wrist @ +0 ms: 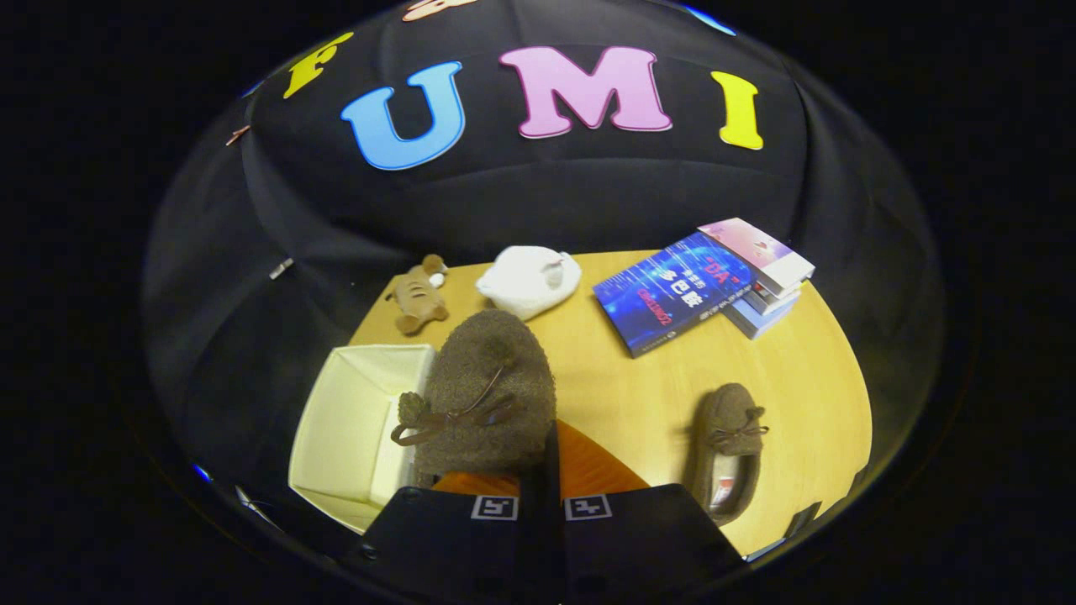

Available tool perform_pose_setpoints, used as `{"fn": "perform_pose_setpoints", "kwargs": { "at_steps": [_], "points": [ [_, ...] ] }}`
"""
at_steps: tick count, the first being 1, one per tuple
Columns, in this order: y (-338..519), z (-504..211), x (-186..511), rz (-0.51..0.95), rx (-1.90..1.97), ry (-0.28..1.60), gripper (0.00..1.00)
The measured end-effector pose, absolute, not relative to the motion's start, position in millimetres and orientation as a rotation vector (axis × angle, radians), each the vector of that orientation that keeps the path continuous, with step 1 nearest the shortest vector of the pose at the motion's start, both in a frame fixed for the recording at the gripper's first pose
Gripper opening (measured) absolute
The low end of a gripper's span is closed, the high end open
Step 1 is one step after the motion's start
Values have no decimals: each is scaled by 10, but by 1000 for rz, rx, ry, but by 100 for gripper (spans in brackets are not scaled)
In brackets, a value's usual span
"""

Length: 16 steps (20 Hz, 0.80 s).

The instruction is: Open the storage box then place both shoes into the box .Put the left shoe in first, then the right shoe, with the right side of both shoes facing outward in a uniform manner.

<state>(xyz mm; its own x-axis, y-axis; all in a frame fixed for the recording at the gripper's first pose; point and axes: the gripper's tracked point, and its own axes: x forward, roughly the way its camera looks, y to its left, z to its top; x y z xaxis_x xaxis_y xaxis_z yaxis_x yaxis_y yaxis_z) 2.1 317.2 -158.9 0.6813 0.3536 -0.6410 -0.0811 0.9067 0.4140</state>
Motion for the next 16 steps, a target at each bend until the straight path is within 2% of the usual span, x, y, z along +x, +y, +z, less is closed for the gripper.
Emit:
{"fn": "perform_pose_setpoints", "kwargs": {
  "at_steps": [3, 8, 16],
  "points": [
    [3688, -1375, 53, 309, 381, 781, 5],
    [4585, -1473, 26, 347, 449, 848, 5],
    [5221, -2216, 57, 230, 388, 967, 6]
  ]
}}
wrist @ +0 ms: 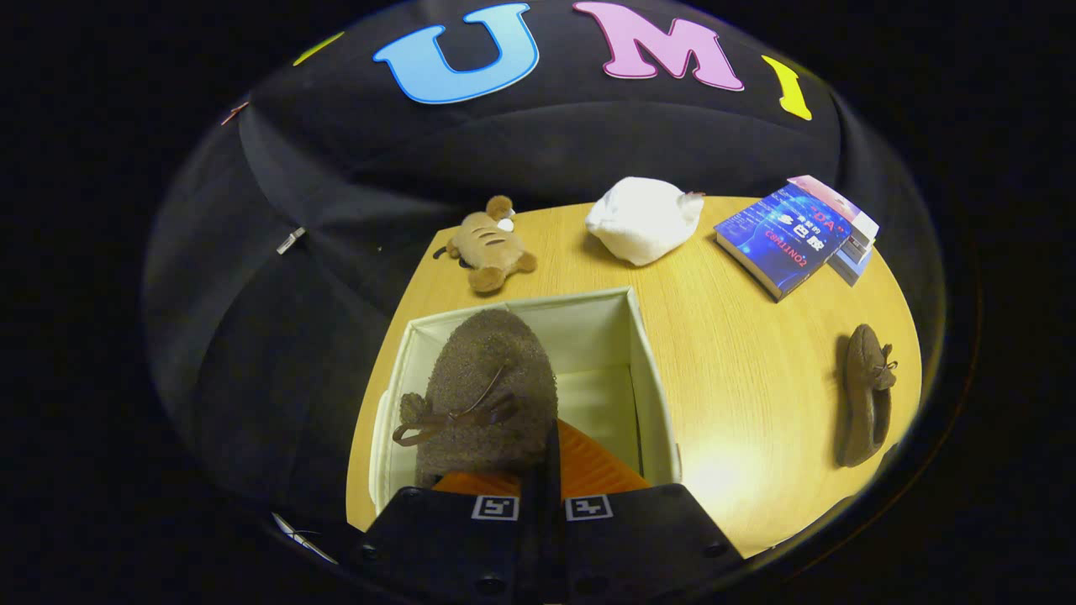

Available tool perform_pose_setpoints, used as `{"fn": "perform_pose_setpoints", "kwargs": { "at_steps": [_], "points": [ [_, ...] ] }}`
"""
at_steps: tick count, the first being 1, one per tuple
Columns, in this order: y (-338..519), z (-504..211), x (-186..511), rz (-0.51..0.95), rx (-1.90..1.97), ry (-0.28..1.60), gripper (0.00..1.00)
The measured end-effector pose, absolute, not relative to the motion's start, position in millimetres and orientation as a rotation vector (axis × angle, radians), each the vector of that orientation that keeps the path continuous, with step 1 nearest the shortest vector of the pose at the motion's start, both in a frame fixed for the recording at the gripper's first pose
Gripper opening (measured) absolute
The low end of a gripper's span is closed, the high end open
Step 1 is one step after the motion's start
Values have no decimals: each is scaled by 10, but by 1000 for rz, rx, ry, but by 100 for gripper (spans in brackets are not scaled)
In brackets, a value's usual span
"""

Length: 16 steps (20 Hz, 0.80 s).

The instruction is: Open the storage box then place both shoes into the box .Put the left shoe in first, then the right shoe, with the right side of both shoes facing outward in a uniform manner.

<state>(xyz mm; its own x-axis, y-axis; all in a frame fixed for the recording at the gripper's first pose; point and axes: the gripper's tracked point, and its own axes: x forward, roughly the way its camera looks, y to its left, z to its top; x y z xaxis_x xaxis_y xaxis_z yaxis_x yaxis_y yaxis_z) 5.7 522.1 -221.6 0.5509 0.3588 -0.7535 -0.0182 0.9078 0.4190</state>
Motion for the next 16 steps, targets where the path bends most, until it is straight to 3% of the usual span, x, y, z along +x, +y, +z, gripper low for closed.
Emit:
{"fn": "perform_pose_setpoints", "kwargs": {
  "at_steps": [6, 10, 12, 14, 16],
  "points": [
    [5598, -2503, -83, 246, 365, 1064, 7],
    [5688, -2524, -77, 292, 392, 1078, 12],
    [5736, -2573, -140, 332, 396, 1112, 22],
    [5811, -2616, -232, 362, 398, 1148, 39],
    [5864, -2506, -165, 393, 426, 1110, 69]
  ]
}}
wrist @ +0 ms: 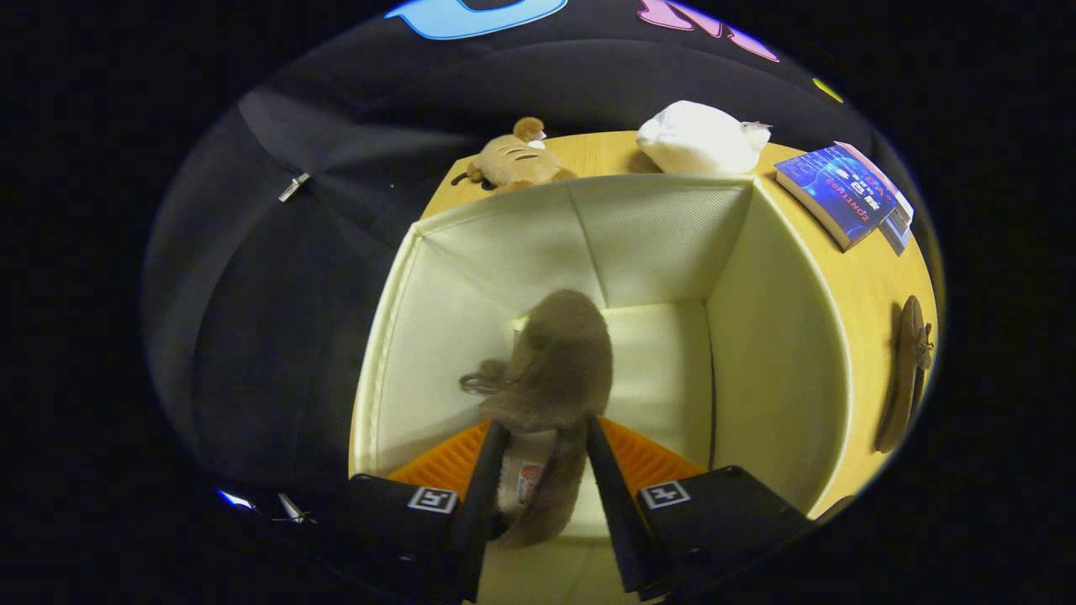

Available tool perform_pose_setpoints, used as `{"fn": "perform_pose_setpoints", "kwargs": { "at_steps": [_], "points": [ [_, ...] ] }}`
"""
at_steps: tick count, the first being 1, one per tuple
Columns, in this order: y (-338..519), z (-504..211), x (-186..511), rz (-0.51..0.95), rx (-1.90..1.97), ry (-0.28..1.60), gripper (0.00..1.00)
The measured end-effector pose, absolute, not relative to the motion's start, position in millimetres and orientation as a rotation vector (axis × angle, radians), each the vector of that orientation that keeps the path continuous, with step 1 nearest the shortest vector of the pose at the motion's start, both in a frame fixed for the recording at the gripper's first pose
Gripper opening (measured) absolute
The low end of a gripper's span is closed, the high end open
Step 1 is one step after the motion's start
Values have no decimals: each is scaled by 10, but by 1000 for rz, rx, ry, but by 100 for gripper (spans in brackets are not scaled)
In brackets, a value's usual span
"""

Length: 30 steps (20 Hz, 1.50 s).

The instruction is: Open the storage box then place both shoes into the box .Put the left shoe in first, then the right shoe, with the right side of both shoes facing outward in a uniform manner.

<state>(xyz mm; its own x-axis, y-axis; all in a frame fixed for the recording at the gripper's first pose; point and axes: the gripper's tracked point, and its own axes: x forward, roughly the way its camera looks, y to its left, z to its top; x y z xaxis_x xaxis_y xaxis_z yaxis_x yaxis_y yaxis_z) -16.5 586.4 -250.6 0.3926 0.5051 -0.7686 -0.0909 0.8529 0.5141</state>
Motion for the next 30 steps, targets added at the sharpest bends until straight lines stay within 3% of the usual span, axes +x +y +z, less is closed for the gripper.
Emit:
{"fn": "perform_pose_setpoints", "kwargs": {
  "at_steps": [1, 2, 8, 16, 21, 30],
  "points": [
    [5845, -2493, -148, 402, 423, 1095, 82],
    [5827, -2465, -164, 416, 416, 1088, 86],
    [5548, -2016, -224, 522, 391, 956, 87],
    [4291, -1548, -239, 547, 310, 747, 86],
    [3222, -1668, -341, 446, 250, 700, 86],
    [1396, -2739, -591, 155, 134, 847, 87]
  ]
}}
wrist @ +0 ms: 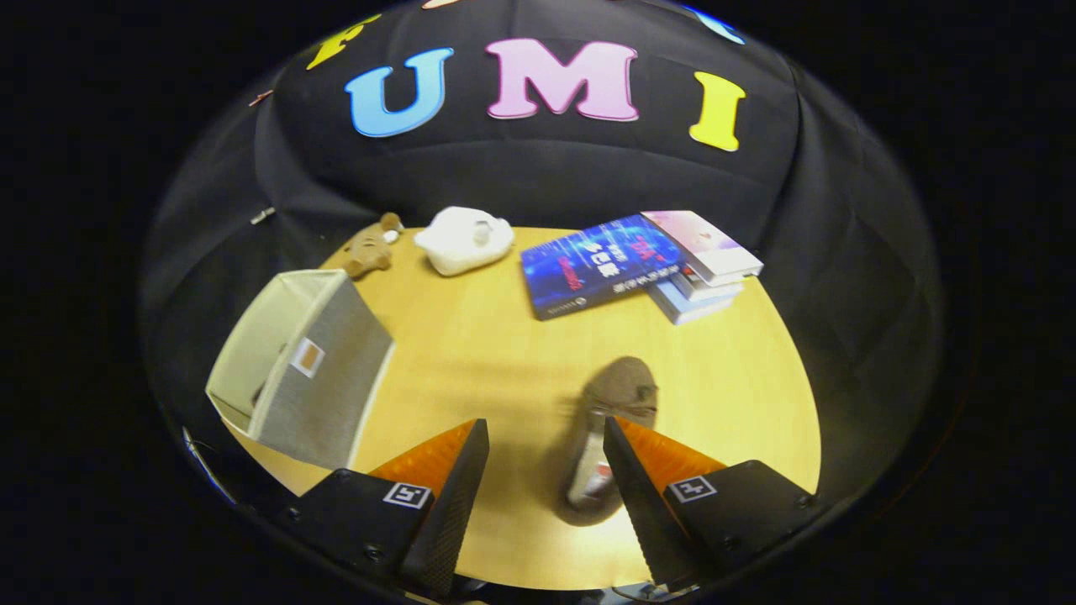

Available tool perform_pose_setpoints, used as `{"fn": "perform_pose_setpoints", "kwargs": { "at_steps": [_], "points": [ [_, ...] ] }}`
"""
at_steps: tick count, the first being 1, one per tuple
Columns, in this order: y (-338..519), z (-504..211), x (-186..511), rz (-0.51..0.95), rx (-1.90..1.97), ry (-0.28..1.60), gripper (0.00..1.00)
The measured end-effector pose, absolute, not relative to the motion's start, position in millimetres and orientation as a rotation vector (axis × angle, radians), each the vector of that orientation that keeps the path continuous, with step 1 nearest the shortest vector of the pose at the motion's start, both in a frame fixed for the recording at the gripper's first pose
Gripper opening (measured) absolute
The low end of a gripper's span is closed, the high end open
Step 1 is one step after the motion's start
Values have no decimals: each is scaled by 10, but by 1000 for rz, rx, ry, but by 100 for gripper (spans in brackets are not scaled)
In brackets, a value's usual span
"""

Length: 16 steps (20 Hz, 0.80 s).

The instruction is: Open the storage box then place both shoes into the box .Put the left shoe in first, then the right shoe, with the right side of both shoes facing outward in a uniform manner.

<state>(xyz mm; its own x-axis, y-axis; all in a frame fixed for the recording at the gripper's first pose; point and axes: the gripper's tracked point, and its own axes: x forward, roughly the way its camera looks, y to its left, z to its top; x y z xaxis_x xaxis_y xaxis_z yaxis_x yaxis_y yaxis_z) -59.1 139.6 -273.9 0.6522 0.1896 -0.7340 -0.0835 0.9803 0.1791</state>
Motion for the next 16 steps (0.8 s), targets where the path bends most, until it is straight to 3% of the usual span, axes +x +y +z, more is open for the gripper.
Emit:
{"fn": "perform_pose_setpoints", "kwargs": {
  "at_steps": [7, 12, 16],
  "points": [
    [955, -3569, -554, 66, 51, 979, 83],
    [866, -3981, -385, 11, 59, 1022, 87],
    [800, -4096, -190, -39, 116, 1026, 75]
  ]
}}
